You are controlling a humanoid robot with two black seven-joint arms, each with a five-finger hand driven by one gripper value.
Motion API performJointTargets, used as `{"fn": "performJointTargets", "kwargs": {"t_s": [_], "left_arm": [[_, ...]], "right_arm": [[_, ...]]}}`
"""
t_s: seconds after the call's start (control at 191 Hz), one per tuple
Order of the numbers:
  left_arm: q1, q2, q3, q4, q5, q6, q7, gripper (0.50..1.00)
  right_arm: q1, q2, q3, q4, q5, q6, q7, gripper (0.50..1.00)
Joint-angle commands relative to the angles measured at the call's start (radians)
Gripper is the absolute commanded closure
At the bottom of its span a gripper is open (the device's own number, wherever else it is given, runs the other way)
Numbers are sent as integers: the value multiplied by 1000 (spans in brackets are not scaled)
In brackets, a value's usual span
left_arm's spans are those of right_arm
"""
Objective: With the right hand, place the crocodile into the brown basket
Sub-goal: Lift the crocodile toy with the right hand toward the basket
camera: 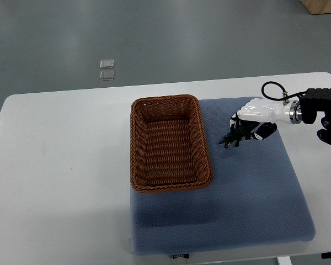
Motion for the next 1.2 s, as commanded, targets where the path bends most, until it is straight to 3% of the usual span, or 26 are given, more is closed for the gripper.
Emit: {"fn": "performJointTargets", "kwargs": {"t_s": [0.0, 0.261, 0.554, 1.196], "left_arm": [[0, 0, 0, 0, 0, 1, 0, 500], [0, 0, 0, 0, 0, 0, 0, 500], [0, 0, 0, 0, 0, 0, 0, 500], [0, 0, 0, 0, 0, 0, 0, 500]], "right_arm": [[-3, 1, -1, 0, 0, 1, 0, 865], [-1, 1, -1, 0, 5, 1, 3, 891], [0, -3, -1, -2, 84, 53, 3, 1000], [31, -8, 1, -9, 161, 102, 8, 1000]]}}
